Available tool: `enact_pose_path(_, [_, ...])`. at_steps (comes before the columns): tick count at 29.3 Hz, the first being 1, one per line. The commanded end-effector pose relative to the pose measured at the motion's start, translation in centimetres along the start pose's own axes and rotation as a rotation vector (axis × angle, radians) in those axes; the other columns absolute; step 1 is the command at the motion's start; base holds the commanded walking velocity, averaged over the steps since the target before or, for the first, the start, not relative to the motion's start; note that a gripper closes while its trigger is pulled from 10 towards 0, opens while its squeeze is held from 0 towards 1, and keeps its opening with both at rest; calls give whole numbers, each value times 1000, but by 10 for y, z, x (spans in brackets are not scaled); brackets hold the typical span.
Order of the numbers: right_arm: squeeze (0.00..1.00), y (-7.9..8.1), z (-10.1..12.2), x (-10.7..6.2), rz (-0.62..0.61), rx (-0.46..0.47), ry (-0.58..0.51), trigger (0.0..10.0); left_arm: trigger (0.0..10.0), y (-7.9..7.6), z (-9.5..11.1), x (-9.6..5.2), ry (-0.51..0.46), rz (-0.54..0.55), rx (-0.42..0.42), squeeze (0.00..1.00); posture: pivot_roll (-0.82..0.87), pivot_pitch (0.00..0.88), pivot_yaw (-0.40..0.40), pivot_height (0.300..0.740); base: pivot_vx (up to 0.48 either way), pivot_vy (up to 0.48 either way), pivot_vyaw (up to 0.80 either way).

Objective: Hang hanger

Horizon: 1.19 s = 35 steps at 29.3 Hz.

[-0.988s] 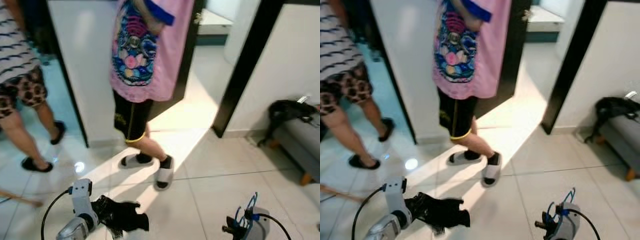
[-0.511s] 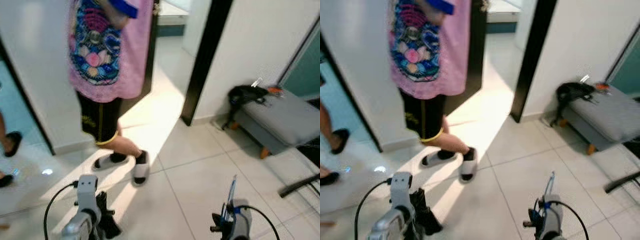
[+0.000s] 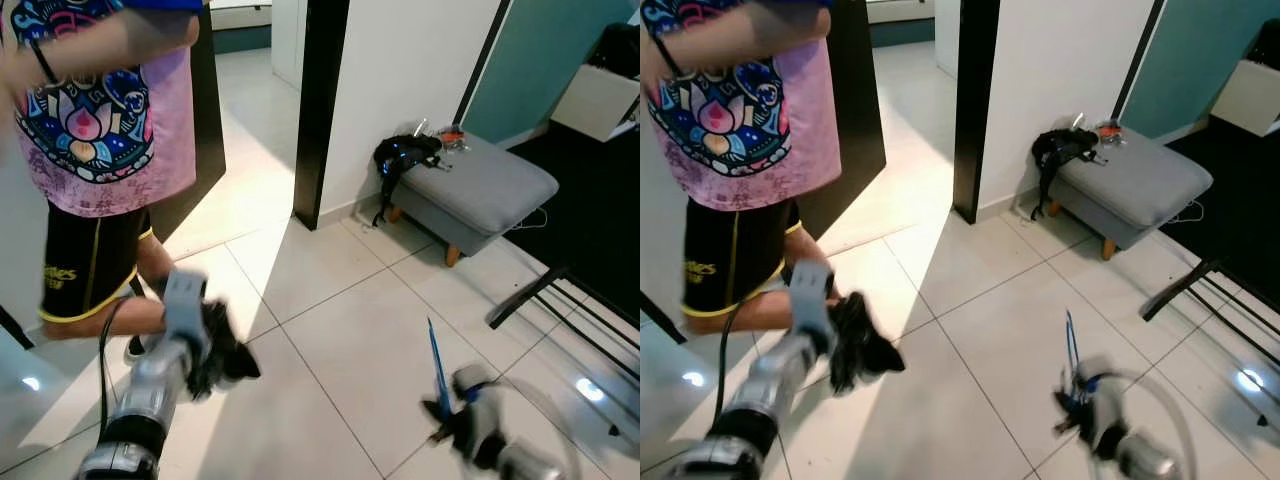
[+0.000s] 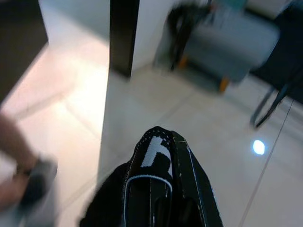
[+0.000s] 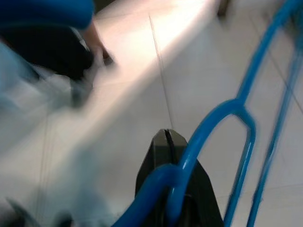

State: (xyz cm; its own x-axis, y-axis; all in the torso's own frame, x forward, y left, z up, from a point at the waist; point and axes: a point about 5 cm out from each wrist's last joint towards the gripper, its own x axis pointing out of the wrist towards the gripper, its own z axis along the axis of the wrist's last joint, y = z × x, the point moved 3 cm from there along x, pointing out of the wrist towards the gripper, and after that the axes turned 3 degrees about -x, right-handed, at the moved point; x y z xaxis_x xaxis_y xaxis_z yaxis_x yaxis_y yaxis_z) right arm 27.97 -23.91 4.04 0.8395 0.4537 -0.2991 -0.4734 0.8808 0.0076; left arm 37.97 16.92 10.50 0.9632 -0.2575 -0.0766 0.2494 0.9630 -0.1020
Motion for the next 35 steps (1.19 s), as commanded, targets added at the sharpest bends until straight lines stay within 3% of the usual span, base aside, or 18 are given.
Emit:
enact_pose_path(1, [0, 4, 17, -1, 60, 42, -67, 10000, 10000, -3, -13, -4, 47, -12, -22, 0, 35, 101, -50, 740, 0, 0, 0])
enact_pose_path(2, [0, 5, 65, -14, 158, 139, -247, 10000, 10000, -12, -3, 0, 19, -36, -36, 0, 30, 99, -49, 740, 0, 0, 0])
enact_pose_path(3, [0, 9, 79, -19, 210, 168, -305, 10000, 10000, -14, -2, 0, 15, -44, -41, 0, 27, 98, -49, 740, 0, 0, 0])
enact_pose_path(8, [0, 15, 94, -27, 279, 210, -373, 10000, 10000, -17, 0, 1, 10, -52, -45, 0, 25, 97, -50, 740, 0, 0, 0])
enact_pose_path(10, [0, 40, 135, -58, 541, 341, -600, 10000, 10000, -24, 8, 4, -16, -77, -64, 0, 21, 98, -50, 740, 0, 0, 0])
enact_pose_path(11, [0, 40, 135, -58, 541, 341, -600, 10000, 10000, -24, 8, 4, -16, -77, -64, 0, 21, 98, -50, 740, 0, 0, 0])
enact_pose_path(12, [0, 53, 148, -70, 662, 384, -664, 10000, 10000, -26, 13, 5, -32, -89, -77, 0, 20, 99, -50, 740, 0, 0, 0])
enact_pose_path(14, [0, 53, 148, -70, 662, 384, -664, 10000, 10000, -26, 13, 5, -32, -89, -77, 0, 20, 99, -50, 740, 0, 0, 0])
enact_pose_path(15, [0, 67, 159, -80, 773, 416, -714, 10000, 10000, -28, 21, 6, -52, -100, -89, 0, 23, 103, -52, 740, 0, 0, 0])
enact_pose_path(17, [0, 67, 159, -80, 773, 416, -714, 10000, 10000, -28, 21, 6, -52, -100, -89, 0, 23, 103, -52, 740, 0, 0, 0])
enact_pose_path(18, [0, 77, 166, -85, 839, 429, -733, 10000, 10000, -29, 27, 7, -72, -108, -109, 0, 23, 104, -52, 740, 0, 0, 0])
enact_pose_path(20, [0, 77, 166, -85, 839, 429, -733, 10000, 10000, -29, 27, 7, -72, -108, -109, 0, 23, 104, -52, 740, 0, 0, 0])
enact_pose_path(21, [0, 85, 172, -86, 880, 432, -740, 10000, 10000, -31, 32, 7, -83, -115, -122, 0, 21, 107, -54, 740, 0, 0, 0])
enact_pose_path(28, [0, 88, 166, -75, 831, 438, -637, 10000, 10000, -44, 34, 6, -88, -146, -150, 0, 24, 111, -59, 740, 0, 0, 0])
enact_pose_path(35, [0, 89, 159, -70, 783, 410, -573, 10000, 10000, -48, 35, 6, -92, -158, -162, 0, 29, 113, -61, 740, 0, 0, 0])
